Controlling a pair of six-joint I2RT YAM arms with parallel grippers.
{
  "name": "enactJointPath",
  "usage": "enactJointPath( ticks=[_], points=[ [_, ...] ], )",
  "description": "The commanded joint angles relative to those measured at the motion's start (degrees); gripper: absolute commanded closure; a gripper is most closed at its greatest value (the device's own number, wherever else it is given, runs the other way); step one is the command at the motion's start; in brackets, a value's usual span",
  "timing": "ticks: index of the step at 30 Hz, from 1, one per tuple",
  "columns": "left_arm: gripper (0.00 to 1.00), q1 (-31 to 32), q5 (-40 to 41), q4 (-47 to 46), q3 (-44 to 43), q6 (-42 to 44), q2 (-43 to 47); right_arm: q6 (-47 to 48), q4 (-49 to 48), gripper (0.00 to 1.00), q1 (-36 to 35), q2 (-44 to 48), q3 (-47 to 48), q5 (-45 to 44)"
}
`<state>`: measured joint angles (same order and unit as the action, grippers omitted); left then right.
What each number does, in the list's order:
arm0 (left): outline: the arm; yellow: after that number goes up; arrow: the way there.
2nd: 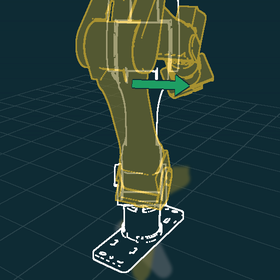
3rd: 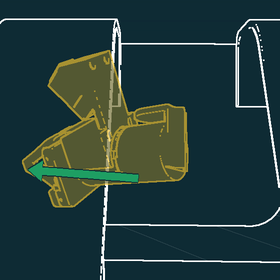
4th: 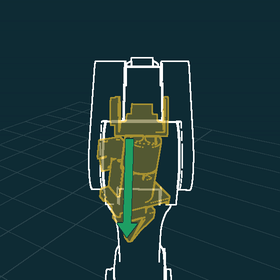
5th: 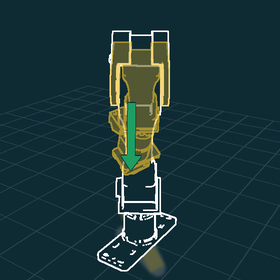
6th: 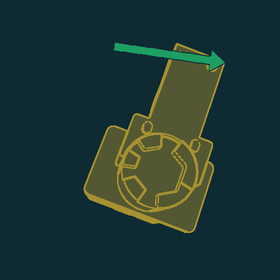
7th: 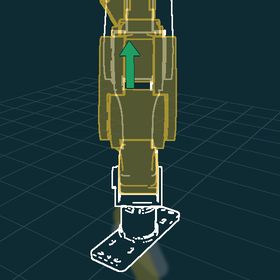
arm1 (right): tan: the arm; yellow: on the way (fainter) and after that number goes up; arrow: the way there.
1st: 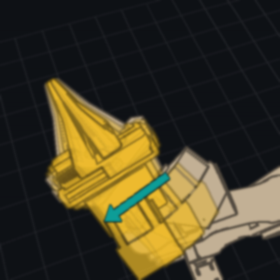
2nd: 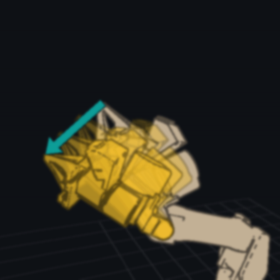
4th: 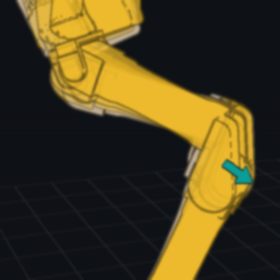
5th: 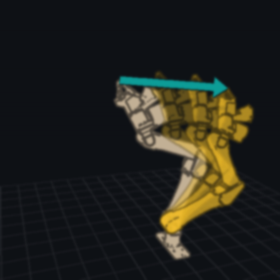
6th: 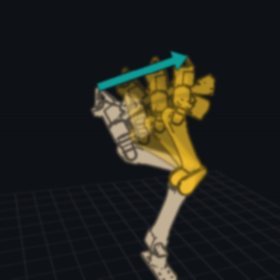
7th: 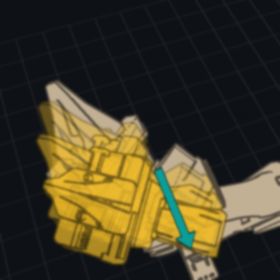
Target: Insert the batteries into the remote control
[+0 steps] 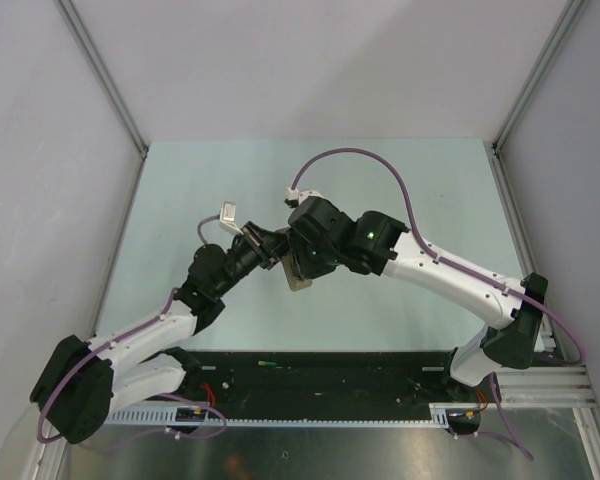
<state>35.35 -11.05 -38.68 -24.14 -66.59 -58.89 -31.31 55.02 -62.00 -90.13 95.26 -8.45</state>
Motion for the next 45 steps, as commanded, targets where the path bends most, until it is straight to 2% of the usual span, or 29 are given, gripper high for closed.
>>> enactJointPath(
  ticks=[1,16,29,38,45],
  points=[
    [1.00,1.03,-1.96,-4.21,-3.10,-5.65,0.27,-0.51,0.08,0.71,0.91,-0.49,2.03,-2.45],
    [1.00,0.86,-2.49,-4.57,-4.86,-12.16,-1.75,-1.38,2.02,0.58,0.83,-0.93,2.21,-4.91],
    [1.00,0.68,-2.57,-4.74,-4.51,-12.34,-3.33,-1.65,2.28,0.50,0.83,-0.22,3.52,-5.97],
    [1.00,0.68,-2.58,-5.09,-4.34,-12.16,-4.12,-3.14,2.02,0.41,0.39,-0.14,4.49,-6.49],
    [1.00,0.68,-2.14,-5.27,-4.07,-11.73,-4.74,-3.93,1.40,0.27,0.39,0.92,5.11,-6.14]
  ],
)
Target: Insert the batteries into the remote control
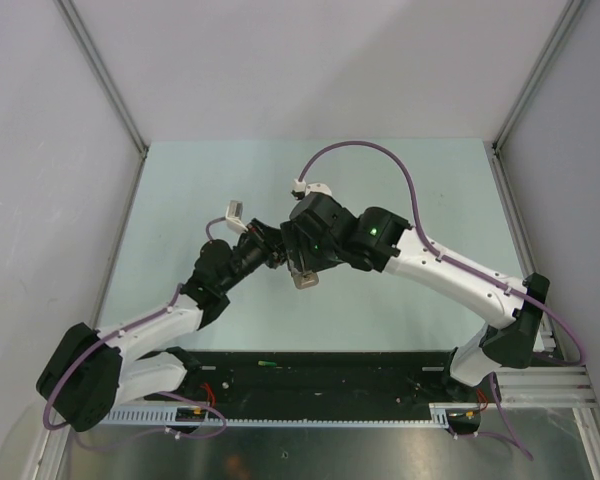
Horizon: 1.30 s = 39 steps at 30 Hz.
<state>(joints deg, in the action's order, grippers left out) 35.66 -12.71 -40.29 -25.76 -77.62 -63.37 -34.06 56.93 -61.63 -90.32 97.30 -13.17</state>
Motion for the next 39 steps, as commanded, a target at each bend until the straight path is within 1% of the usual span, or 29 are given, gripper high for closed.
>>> enactJointPath(
  ticks=[1,7,11,12,14,15,16,17,18,19,20,23,24,26,27,29,33,34,39],
  points=[
    [1.00,0.38,-0.39,-3.74,-2.45,-0.69,-0.26,-1.27,-0.59,0.26,0.01,1.11,3.16,-1.42],
    [1.00,0.37,-0.21,-3.65,-2.54,-0.16,-1.66,-2.06,-1.55,0.21,-0.07,4.01,3.60,0.24],
    [1.00,-0.06,-0.47,-3.74,-2.89,-0.16,-2.63,-2.94,-4.36,0.17,0.98,9.98,1.68,0.95],
    [1.00,-0.24,-0.56,-3.83,-2.98,-0.25,-2.89,-3.63,-5.24,0.15,2.81,13.39,0.62,2.43],
    [1.00,-0.33,-1.26,-3.74,-3.33,-0.25,-3.07,-4.60,-9.19,0.13,5.45,16.74,-4.55,4.63],
    [1.00,-0.59,-1.53,-3.83,-3.42,-0.33,-3.07,-5.22,-10.68,0.12,8.68,20.24,-6.57,7.86],
    [1.00,-0.68,-1.79,-3.74,-3.68,-0.42,-2.90,-6.62,-13.74,0.12,10.98,21.49,-11.47,10.24],
    [1.00,-0.77,-2.58,-3.91,-3.77,-0.51,-2.81,-7.24,-15.34,0.11,13.09,22.72,-13.52,12.62],
    [1.00,-0.77,-2.84,-3.92,-3.77,-0.68,-2.63,-7.85,-16.57,0.10,16.24,23.43,-15.71,17.60],
    [1.00,-0.85,-3.11,-3.83,-3.77,-0.86,-2.37,-8.21,-18.15,0.10,17.32,24.22,-17.13,19.65],
    [1.00,-1.03,-3.63,-3.91,-3.77,-1.04,-1.93,-8.39,-19.12,0.10,18.02,24.32,-19.66,21.24],
    [1.00,-1.21,-5.04,-4.09,-3.68,-1.47,-1.40,-8.39,-21.85,0.09,19.79,24.23,-22.75,25.72],
    [1.00,-1.29,-6.26,-4.18,-3.68,-1.82,-1.40,-8.47,-22.55,0.09,20.14,23.97,-23.37,28.61],
    [1.00,-1.21,-7.76,-4.62,-3.60,-2.35,-1.49,-9.26,-25.28,0.09,21.19,23.44,-24.69,31.52],
    [1.00,-1.21,-8.99,-5.05,-3.68,-2.70,-1.66,-9.79,-26.33,0.08,21.63,23.44,-26.26,34.67],
    [1.00,-1.38,-10.31,-5.58,-3.60,-3.14,-1.75,-10.49,-28.88,0.07,22.60,22.74,-27.33,37.41],
    [1.00,-1.56,-10.93,-6.81,-2.98,-4.64,-1.05,-13.73,-34.59,0.07,23.66,23.00,-31.11,43.12],
    [1.00,-1.65,-11.19,-6.90,-3.07,-4.73,-0.79,-14.62,-37.56,0.07,23.74,22.91,-32.68,44.18],
    [1.00,-2.00,-11.64,-7.43,-3.42,-5.52,-0.44,-17.87,-45.30,0.07,23.57,21.60,-35.85,49.63]
  ],
)
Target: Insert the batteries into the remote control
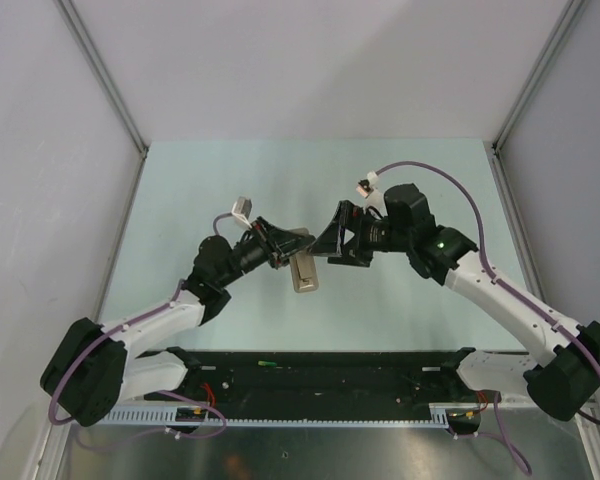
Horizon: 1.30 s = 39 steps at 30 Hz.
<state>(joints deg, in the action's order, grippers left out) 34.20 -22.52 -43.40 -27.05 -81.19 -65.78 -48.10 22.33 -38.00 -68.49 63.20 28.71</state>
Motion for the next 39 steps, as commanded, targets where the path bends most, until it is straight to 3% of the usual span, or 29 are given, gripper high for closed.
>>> enactJointPath(
  ticks=[1,22,39],
  points=[
    [1.00,-0.62,-1.65,-4.41,-2.22,-2.04,2.14,-4.89,-11.94,0.07,-0.15,-0.33,-2.29,8.29],
    [1.00,-0.80,-0.59,-5.82,-3.45,-3.19,3.64,-10.44,-24.43,0.20,-4.19,-3.49,-8.79,11.11],
    [1.00,-0.80,0.02,-6.08,-3.36,-3.45,4.69,-14.30,-31.29,0.47,-5.59,-6.13,-10.46,12.42]
  ],
)
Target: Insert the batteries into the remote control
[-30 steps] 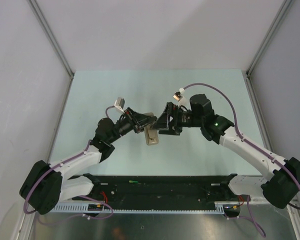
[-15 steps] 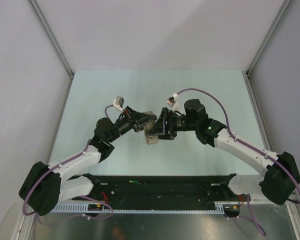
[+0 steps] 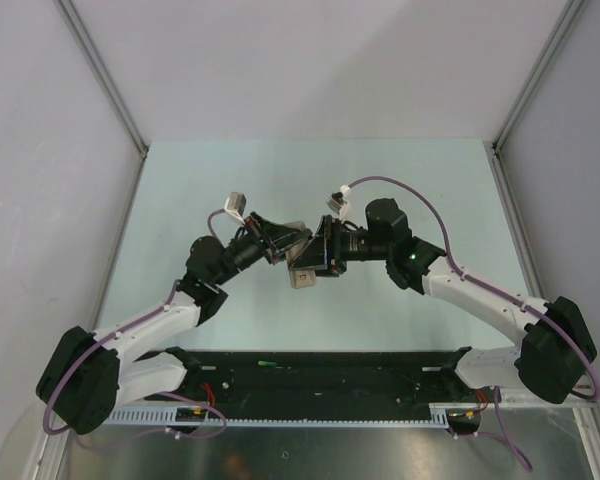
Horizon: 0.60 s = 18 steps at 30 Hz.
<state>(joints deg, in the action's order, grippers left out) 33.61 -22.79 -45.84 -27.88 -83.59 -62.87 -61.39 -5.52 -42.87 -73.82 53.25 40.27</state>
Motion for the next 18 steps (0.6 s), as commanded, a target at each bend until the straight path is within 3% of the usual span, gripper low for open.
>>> enactJointPath(
  ticks=[1,6,9,10,11,18],
  points=[
    [1.00,-0.21,0.46,-3.55,-2.53,-1.05,1.87,-0.93,-3.53,0.48,-0.90,-0.80,-0.52,0.86],
    [1.00,-0.21,0.72,-3.73,-2.53,-1.13,2.05,-0.93,-3.62,0.57,-1.07,-0.89,-0.87,0.95],
    [1.00,-0.21,0.90,-3.81,-2.36,-1.13,2.49,-0.75,-3.45,0.69,-1.07,-1.06,-1.05,0.86],
    [1.00,-0.12,0.90,-3.81,-2.36,-1.13,2.49,-0.75,-3.45,0.90,-0.99,-1.15,-1.05,0.95],
    [1.00,-0.21,0.90,-3.81,-2.36,-1.13,2.58,-0.84,-3.01,1.00,-0.99,-1.32,-1.13,1.12],
    [1.00,-0.21,1.08,-3.81,-1.92,-0.96,3.11,0.21,-2.30,0.98,-1.16,-0.45,-1.75,-0.19]
  ],
)
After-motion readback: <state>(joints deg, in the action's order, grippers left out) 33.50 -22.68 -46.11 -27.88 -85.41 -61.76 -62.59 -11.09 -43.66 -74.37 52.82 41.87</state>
